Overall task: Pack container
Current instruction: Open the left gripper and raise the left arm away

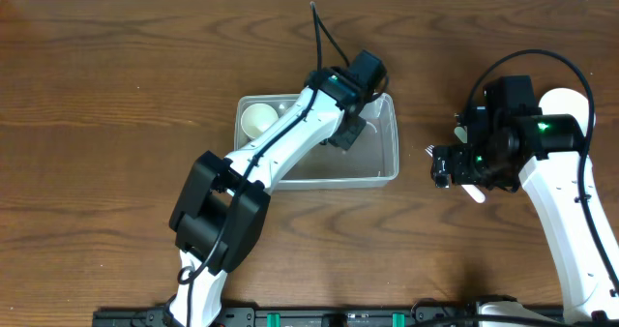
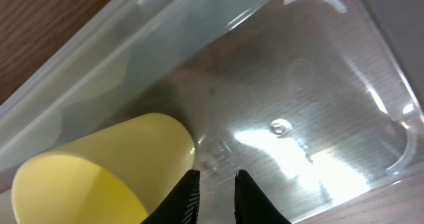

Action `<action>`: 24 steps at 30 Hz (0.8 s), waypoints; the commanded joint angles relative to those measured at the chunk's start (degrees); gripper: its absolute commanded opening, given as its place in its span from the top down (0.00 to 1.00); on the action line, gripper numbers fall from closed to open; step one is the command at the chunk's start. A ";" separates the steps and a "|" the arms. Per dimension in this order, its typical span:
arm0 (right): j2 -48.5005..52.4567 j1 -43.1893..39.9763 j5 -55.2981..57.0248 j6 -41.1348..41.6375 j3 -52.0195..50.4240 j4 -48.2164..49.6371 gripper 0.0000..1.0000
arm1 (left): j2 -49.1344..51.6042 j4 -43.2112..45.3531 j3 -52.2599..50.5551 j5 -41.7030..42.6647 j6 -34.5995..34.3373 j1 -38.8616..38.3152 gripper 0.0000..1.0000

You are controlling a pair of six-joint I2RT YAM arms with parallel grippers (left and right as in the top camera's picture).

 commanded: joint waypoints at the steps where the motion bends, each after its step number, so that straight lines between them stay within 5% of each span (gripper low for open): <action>1: -0.33 -0.33 0.35 -0.74 0.94 -0.20 0.03 | 0.63 -0.48 -0.66 -1.16 0.85 1.20 0.80; 24: -0.33 -0.33 0.37 -0.76 0.94 -0.02 0.03 | 0.61 -2.03 -0.66 -2.58 0.83 0.24 0.79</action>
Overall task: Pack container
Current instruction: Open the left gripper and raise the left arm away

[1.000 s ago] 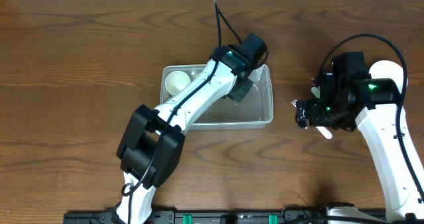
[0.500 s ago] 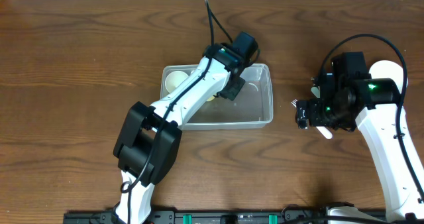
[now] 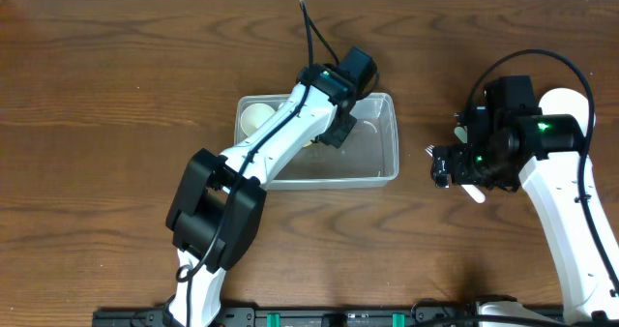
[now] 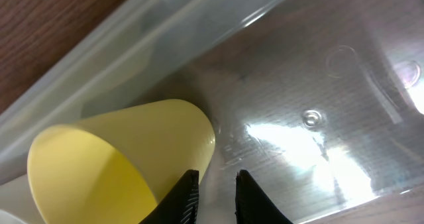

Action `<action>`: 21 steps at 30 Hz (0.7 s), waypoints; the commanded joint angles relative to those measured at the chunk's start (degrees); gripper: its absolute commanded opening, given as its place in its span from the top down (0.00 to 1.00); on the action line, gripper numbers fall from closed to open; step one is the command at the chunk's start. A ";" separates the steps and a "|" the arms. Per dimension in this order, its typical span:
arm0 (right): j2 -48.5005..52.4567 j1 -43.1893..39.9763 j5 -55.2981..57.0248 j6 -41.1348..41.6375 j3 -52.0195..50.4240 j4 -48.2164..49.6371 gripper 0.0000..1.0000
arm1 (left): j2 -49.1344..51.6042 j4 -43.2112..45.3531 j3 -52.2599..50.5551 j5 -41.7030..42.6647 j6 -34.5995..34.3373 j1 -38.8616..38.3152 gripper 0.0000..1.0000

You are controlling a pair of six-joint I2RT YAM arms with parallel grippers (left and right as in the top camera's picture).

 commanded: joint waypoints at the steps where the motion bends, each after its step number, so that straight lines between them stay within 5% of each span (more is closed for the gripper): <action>1: -0.31 -0.33 0.37 -0.74 0.96 -0.04 0.03 | 0.61 -0.31 -0.35 -1.05 0.83 -1.55 0.79; 11: -0.31 -0.33 0.37 -0.74 0.94 -0.07 0.02 | -0.42 -0.74 -0.15 -1.07 0.46 -4.90 0.78; 21: -0.31 -0.33 -0.70 1.42 0.96 -0.57 0.01 | -19.39 -7.34 1.33 -1.07 -4.92 0.35 0.54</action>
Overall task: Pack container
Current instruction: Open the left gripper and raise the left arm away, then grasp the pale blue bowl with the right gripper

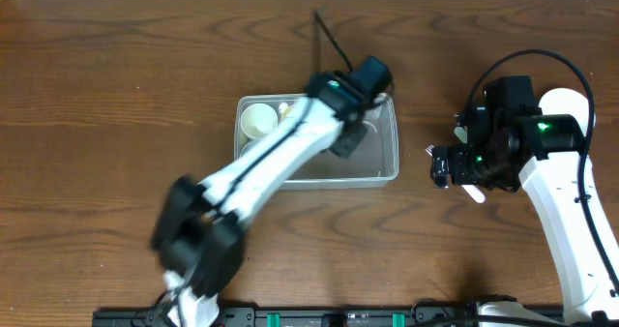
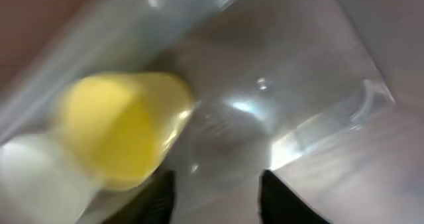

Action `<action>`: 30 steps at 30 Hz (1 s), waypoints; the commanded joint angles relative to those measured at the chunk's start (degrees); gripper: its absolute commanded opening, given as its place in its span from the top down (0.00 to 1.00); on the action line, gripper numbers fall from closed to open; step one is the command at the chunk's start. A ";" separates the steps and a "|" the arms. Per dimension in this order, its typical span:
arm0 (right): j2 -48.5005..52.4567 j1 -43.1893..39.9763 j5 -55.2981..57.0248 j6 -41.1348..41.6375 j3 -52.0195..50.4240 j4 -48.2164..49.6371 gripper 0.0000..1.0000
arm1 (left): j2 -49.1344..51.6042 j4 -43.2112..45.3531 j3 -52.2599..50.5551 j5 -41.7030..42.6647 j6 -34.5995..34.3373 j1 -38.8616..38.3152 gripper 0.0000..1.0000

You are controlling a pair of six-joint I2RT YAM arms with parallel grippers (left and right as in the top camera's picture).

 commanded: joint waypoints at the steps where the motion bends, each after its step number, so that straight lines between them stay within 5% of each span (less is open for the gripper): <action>1: -0.37 -0.33 -0.63 1.11 0.98 -0.44 0.01 | -11.50 -2.49 1.33 -1.07 -3.30 4.96 0.53; 8: -0.98 -0.35 11.56 5.68 10.08 0.46 0.01 | -24.24 -6.12 1.25 11.45 -4.52 24.50 0.50; 15: 4.85 -5.22 15.69 0.66 22.60 1.51 0.01 | -24.65 -6.34 -0.96 20.87 -4.50 40.98 0.50; 30: 31.61 -12.17 14.93 -1.90 26.23 5.51 0.02 | -19.08 -4.02 -5.55 21.05 -4.48 44.39 0.50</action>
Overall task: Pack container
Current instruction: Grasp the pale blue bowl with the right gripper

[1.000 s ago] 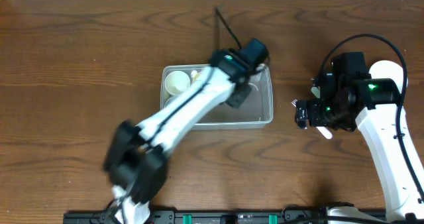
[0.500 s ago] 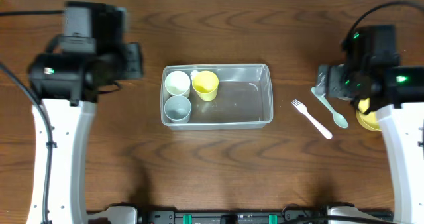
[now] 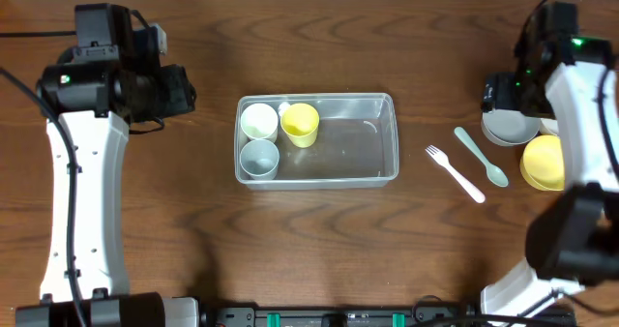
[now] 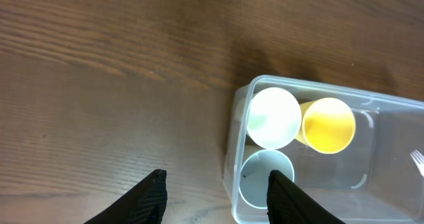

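The clear plastic container (image 3: 372,138) sits mid-table. Its left end holds a white cup (image 3: 259,121), a yellow cup (image 3: 300,124) and a grey-blue cup (image 3: 259,158), all upright. The left wrist view looks down on the same container (image 4: 311,204), white cup (image 4: 273,116) and yellow cup (image 4: 328,124). My left gripper (image 4: 218,197) is open and empty, high over the table left of the container, and shows in the overhead view as the left gripper (image 3: 182,90). My right gripper (image 3: 501,93) hangs at the far right over a grey bowl (image 3: 511,129); its fingers are hidden.
A white fork (image 3: 455,172) and a pale green spoon (image 3: 482,156) lie on the wood right of the container. A yellow bowl (image 3: 544,163) sits beside the grey bowl at the right edge. The container's right two thirds hold nothing.
My left gripper was inside the container by the yellow cup; now it is far to the left, open. My right arm has moved from beside the container to the far right, uncovering fork and spoon.
My left gripper was low in the container with its fingers close together beside the tilted yellow cup. It was then nearer the white cup. Then its fingers stood apart near the cup. Now the cup stands upright by the white cup and both arms are away.
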Action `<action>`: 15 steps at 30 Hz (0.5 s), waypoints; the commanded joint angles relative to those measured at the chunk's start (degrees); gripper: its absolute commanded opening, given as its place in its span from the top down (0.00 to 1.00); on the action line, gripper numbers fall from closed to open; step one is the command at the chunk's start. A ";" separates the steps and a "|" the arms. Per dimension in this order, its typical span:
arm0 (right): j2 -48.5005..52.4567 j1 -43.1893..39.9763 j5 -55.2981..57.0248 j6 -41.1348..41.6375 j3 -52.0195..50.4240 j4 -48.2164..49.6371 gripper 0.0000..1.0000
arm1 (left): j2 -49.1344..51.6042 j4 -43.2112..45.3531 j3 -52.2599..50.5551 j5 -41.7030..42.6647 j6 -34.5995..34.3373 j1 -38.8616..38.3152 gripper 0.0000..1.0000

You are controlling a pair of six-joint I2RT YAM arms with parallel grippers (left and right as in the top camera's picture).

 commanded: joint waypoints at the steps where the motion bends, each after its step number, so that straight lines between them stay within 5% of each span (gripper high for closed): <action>1: 4.74 -0.09 0.13 -0.85 0.39 0.92 0.03 | 1.84 -0.02 -0.59 0.87 -0.31 0.24 0.50; 10: 12.90 -0.09 -2.16 -0.85 0.39 5.42 0.13 | 3.13 0.46 -0.59 0.85 -0.31 0.24 0.50; 15: 15.39 0.31 -2.45 -0.85 0.37 6.01 0.32 | 3.13 0.63 -0.59 0.85 -0.31 0.24 0.50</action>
